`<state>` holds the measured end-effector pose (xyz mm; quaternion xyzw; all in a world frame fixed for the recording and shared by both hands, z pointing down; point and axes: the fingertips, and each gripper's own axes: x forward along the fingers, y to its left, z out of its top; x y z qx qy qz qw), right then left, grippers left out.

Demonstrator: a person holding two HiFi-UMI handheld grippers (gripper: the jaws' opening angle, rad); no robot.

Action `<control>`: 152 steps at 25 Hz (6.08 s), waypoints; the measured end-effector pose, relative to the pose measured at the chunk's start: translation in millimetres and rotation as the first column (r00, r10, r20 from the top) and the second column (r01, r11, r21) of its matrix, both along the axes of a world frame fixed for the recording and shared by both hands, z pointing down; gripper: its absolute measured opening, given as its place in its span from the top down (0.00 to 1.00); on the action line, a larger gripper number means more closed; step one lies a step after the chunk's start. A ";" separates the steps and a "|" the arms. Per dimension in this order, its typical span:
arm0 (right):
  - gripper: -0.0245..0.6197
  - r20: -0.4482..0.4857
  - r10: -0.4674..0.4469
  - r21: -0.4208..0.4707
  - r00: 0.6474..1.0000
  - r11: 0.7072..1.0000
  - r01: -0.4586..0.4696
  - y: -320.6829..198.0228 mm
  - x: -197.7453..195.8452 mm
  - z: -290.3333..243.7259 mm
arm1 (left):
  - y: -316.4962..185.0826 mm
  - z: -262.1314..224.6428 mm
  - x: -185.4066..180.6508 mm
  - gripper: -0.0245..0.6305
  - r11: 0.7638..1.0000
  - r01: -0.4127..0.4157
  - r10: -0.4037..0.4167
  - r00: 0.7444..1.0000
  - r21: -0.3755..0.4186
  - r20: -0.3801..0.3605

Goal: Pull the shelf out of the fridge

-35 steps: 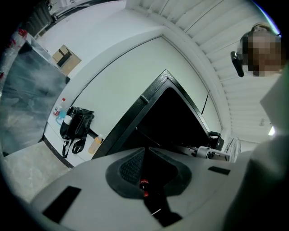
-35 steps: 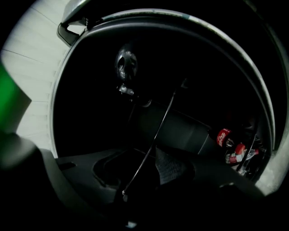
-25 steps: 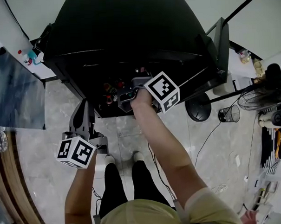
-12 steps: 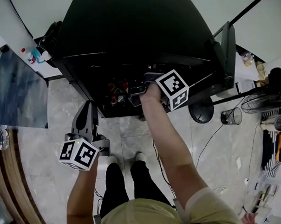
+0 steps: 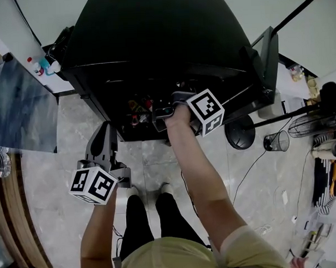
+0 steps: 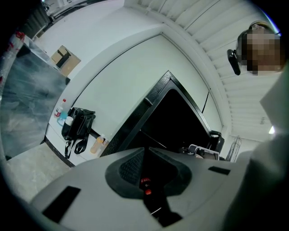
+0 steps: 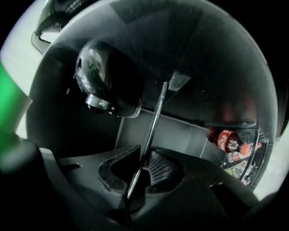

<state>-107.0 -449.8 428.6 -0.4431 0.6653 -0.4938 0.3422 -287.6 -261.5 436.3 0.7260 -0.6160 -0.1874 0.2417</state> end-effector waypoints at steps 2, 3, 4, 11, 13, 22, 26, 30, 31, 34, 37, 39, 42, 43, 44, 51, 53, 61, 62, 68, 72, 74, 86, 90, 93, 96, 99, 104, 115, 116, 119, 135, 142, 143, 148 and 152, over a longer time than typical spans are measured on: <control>0.88 0.010 -0.012 0.001 1.000 1.000 0.012 6.6 0.3 0.4 | 0.7 -0.2 1.4 0.94 1.000 -0.001 0.001 1.000 -0.002 -0.004; 0.88 0.017 -0.018 -0.001 1.000 1.000 0.018 9.7 0.8 1.0 | 1.0 -0.7 2.3 0.94 1.000 -0.001 0.001 1.000 -0.002 -0.006; 0.88 0.025 -0.022 -0.006 0.999 1.000 0.022 12.6 1.5 1.6 | 1.2 -1.5 3.6 0.94 1.000 -0.002 0.002 1.000 0.000 -0.007; 0.89 0.043 -0.056 -0.024 0.998 0.998 0.057 34.3 5.3 1.9 | 6.5 -8.9 13.6 0.93 1.000 -0.014 0.015 1.000 0.012 -0.028; 0.89 0.044 -0.066 -0.030 0.997 0.997 0.067 39.1 5.7 2.0 | 8.6 -10.8 14.7 0.93 1.000 -0.017 0.017 0.999 0.015 -0.038; 0.89 0.046 -0.103 -0.039 0.994 0.994 0.105 56.8 9.2 3.7 | 14.1 -15.0 17.1 0.78 0.999 -0.043 0.044 0.983 0.014 -0.180; 0.89 0.042 -0.112 -0.041 0.993 0.993 0.113 60.8 9.1 2.9 | 13.9 -16.5 20.1 0.72 0.997 -0.071 0.072 0.966 0.014 -0.248; 0.89 0.031 -0.124 -0.046 0.992 0.991 0.125 65.4 8.8 2.9 | 10.6 -16.5 23.6 0.71 0.995 -0.099 0.099 0.937 0.018 -0.336; 0.89 0.028 -0.127 -0.045 0.992 0.991 0.128 66.9 8.8 2.8 | 9.8 -17.2 24.1 0.71 0.995 -0.100 0.101 0.932 0.019 -0.348; 0.89 0.023 -0.138 -0.043 0.990 0.989 0.139 74.2 8.9 2.3 | 8.7 -18.7 25.3 0.69 0.995 -0.099 0.099 0.916 0.019 -0.388; 0.89 0.022 -0.146 -0.044 0.989 0.988 0.147 80.6 10.1 2.4 | 5.6 -21.5 28.0 0.67 0.995 -0.097 0.099 0.894 0.026 -0.437; 0.89 0.021 -0.150 -0.046 0.988 0.987 0.151 83.4 11.1 2.8 | 2.4 -23.7 31.2 0.66 0.994 -0.102 0.105 0.883 0.032 -0.457; 0.89 0.018 -0.153 -0.044 0.988 0.987 0.154 87.0 11.5 2.0 | -1.8 -24.1 33.5 0.66 0.994 -0.108 0.108 0.872 0.028 -0.478; 0.89 0.016 -0.153 -0.043 0.988 0.987 0.153 88.2 11.6 1.9 | -3.1 -23.6 33.6 0.66 0.994 -0.108 0.107 0.866 0.026 -0.489; 0.89 0.014 -0.153 -0.043 0.988 0.987 0.153 89.6 11.6 2.0 | -4.3 -23.2 33.6 0.66 0.994 -0.108 0.106 0.859 0.025 -0.500; 0.89 0.004 -0.160 -0.043 0.987 0.986 0.160 103.1 10.6 1.5 | -14.9 -24.5 34.8 0.66 0.994 -0.111 0.104 0.859 0.016 -0.501; 0.89 -0.001 -0.164 -0.045 0.987 0.986 0.163 106.6 11.5 1.8 | -18.8 -23.3 35.5 0.66 0.994 -0.108 0.100 0.857 0.013 -0.505; 0.89 -0.006 -0.173 -0.045 0.985 0.984 0.173 119.2 17.6 2.7 | -32.7 -10.8 38.6 0.66 0.995 -0.099 0.074 0.834 -0.017 -0.546; 0.89 -0.007 -0.174 -0.045 0.985 0.984 0.173 120.0 18.2 2.9 | -34.7 -10.0 39.1 0.66 0.995 -0.098 0.073 0.833 -0.016 -0.549; 0.88 -0.015 -0.176 -0.041 0.984 0.984 0.175 124.5 20.6 2.8 | -41.8 -3.8 32.4 0.66 0.997 -0.067 0.032 0.844 -0.046 -0.535; 0.88 -0.018 -0.181 -0.038 0.983 0.983 0.180 129.5 22.0 4.5 | -47.5 -6.2 32.6 0.66 0.998 -0.066 0.045 0.834 -0.018 -0.550; 0.88 -0.021 -0.183 -0.035 0.983 0.983 0.183 131.8 22.9 5.4 | -48.8 -6.3 32.8 0.66 0.998 -0.066 0.044 0.843 -0.022 -0.536; 0.87 -0.070 -0.200 -0.018 0.977 0.980 0.199 148.2 27.0 3.0 | -37.6 -8.9 30.3 0.85 1.000 -0.015 0.004 0.890 -0.022 -0.456; 0.87 -0.096 -0.207 -0.011 0.974 0.978 0.207 152.7 28.5 1.7 | -32.3 -14.5 34.8 0.85 0.999 -0.028 0.037 0.873 0.026 -0.486; 0.87 -0.100 -0.210 -0.014 0.973 0.978 0.209 157.2 29.1 2.9 | -26.8 -14.1 35.1 0.86 0.999 -0.023 0.040 0.858 0.040 -0.512; 0.86 -0.107 -0.217 -0.013 0.970 0.976 0.217 163.4 33.0 2.3 | -18.7 -13.8 38.5 0.87 0.999 -0.016 0.035 0.849 0.041 -0.526; 0.86 -0.117 -0.226 -0.011 0.967 0.974 0.227 170.7 35.6 0.8 | -10.7 -15.8 41.7 0.87 0.999 -0.019 0.042 0.846 0.049 -0.531; 0.86 -0.127 -0.233 -0.001 0.964 0.972 0.235 185.4 38.5 -1.7 | 4.0 -17.8 45.1 0.87 0.999 -0.015 0.040 0.837 0.050 -0.546; 0.85 -0.152 -0.245 0.021 0.957 0.968 0.251 214.7 40.9 -11.3 | 31.8 -26.3 47.8 0.87 0.998 -0.018 0.051 0.839 0.066 -0.542; 0.85 -0.154 -0.245 0.023 0.957 0.968 0.251 216.7 41.5 -12.7 | 33.9 -27.5 48.2 0.87 0.998 -0.017 0.050 0.841 0.066 -0.539; 0.85 -0.156 -0.245 0.025 0.957 0.967 0.252 224.3 43.8 -16.2 | 41.4 -32.7 50.7 0.87 0.998 -0.012 0.046 0.843 0.068 -0.536; 0.84 -0.172 -0.262 0.043 0.950 0.961 0.273 253.4 49.6 -35.5 | 72.3 -53.6 58.0 0.87 0.998 0.019 0.012 0.883 0.062 -0.469; 0.84 -0.194 -0.272 0.077 0.943 0.954 0.291 268.6 50.6 -52.1 | 89.9 -64.9 59.1 0.87 0.997 0.038 -0.003 0.903 0.074 -0.429; 0.84 -0.199 -0.274 0.079 0.941 0.952 0.294 270.8 51.0 -54.0 | 92.6 -66.4 59.4 0.87 0.996 0.042 -0.005 0.904 0.077 -0.428; 0.84 -0.207 -0.290 0.082 0.934 0.947 0.312 280.3 52.1 -60.3 | 104.0 -73.8 60.6 0.87 0.995 0.052 -0.011 0.909 0.087 -0.416; 0.84 -0.213 -0.302 0.092 0.929 0.941 0.326 286.0 48.3 -68.5 | 111.7 -81.2 57.7 0.86 0.994 0.058 -0.017 0.926 0.097 -0.377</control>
